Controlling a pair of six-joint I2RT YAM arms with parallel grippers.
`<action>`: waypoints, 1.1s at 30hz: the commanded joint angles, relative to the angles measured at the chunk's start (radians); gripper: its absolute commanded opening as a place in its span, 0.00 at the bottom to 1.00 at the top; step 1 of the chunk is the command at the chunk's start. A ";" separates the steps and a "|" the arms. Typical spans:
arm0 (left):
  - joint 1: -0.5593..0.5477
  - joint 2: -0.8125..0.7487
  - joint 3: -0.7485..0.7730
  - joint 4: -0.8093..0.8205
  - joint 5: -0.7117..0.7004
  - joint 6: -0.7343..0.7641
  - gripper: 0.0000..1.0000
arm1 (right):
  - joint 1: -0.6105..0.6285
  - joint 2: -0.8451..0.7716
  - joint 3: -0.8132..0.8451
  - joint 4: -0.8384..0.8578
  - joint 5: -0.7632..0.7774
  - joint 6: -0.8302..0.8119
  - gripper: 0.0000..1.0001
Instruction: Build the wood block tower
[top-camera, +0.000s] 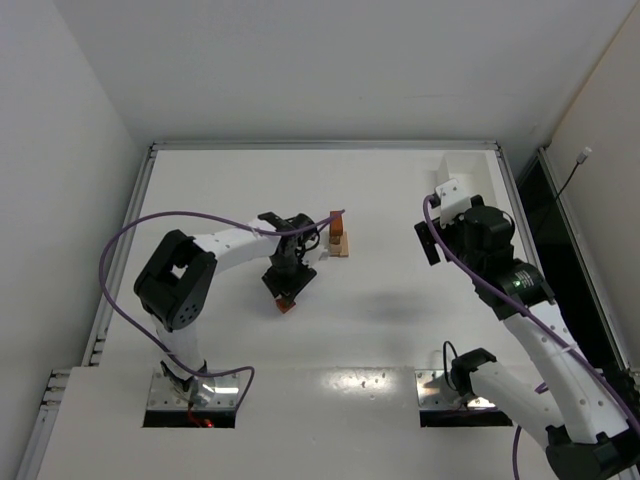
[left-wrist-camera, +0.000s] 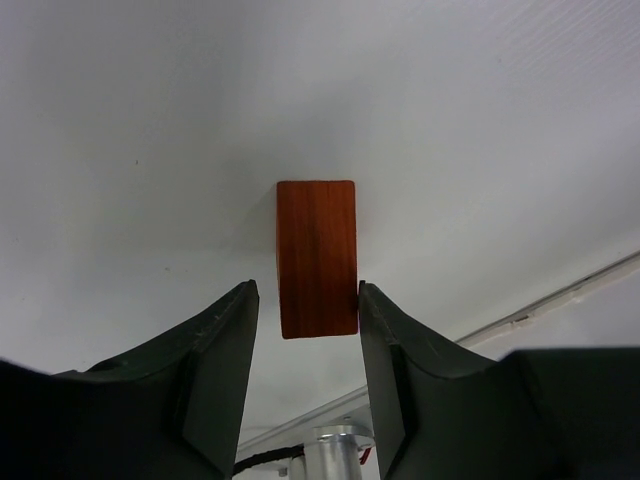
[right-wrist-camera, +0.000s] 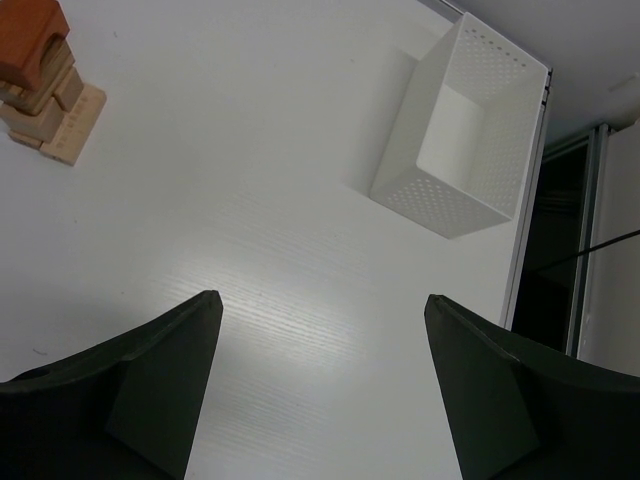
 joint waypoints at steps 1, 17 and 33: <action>0.016 0.005 -0.023 -0.019 -0.008 0.007 0.41 | -0.006 0.000 0.000 0.026 -0.012 0.016 0.79; 0.016 0.005 -0.022 -0.019 0.041 0.025 0.27 | -0.006 0.019 0.000 0.026 -0.035 0.016 0.77; 0.133 -0.105 0.018 0.065 0.330 -0.038 0.00 | -0.006 0.029 0.009 0.035 -0.222 0.083 0.77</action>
